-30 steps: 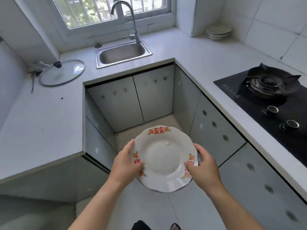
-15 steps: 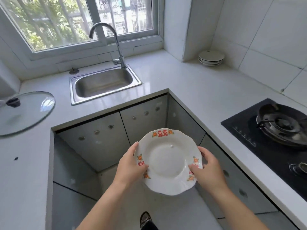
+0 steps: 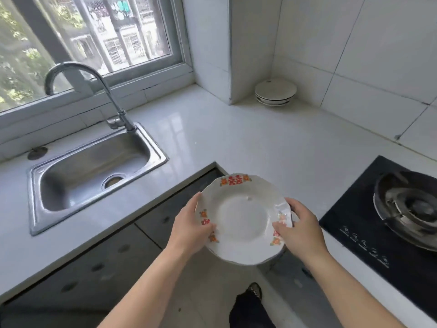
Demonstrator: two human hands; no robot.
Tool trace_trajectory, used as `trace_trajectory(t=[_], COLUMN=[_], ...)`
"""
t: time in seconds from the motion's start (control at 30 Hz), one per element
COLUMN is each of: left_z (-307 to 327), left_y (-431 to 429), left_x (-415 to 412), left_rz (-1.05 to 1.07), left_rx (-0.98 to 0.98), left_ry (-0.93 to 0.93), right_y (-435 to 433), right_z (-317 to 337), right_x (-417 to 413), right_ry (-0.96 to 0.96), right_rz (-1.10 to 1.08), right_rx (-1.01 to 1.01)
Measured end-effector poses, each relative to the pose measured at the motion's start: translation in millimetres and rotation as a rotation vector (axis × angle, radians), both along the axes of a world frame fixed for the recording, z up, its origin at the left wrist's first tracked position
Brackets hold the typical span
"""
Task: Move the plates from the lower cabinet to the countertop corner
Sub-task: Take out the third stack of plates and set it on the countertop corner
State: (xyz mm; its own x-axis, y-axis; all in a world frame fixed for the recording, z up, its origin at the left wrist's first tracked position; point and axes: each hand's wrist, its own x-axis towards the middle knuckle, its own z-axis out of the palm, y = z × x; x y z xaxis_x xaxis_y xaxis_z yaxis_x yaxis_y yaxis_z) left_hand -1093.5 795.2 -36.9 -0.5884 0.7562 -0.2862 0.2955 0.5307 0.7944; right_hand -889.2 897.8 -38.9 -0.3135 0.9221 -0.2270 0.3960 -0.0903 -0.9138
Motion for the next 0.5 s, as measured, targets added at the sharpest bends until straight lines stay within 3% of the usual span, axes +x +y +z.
trace_trajectory(t=[0.5], left_z=[22.3], left_y=[209.2], left_x=[-67.1], left_rz=[-0.104], left_rx=[0.014], left_ry=[0.009], right_y=[186.0], right_z=[13.9], right_x=[-58.3], right_ry=[-0.025], right_rz=[-0.094], right_rx=[-0.001])
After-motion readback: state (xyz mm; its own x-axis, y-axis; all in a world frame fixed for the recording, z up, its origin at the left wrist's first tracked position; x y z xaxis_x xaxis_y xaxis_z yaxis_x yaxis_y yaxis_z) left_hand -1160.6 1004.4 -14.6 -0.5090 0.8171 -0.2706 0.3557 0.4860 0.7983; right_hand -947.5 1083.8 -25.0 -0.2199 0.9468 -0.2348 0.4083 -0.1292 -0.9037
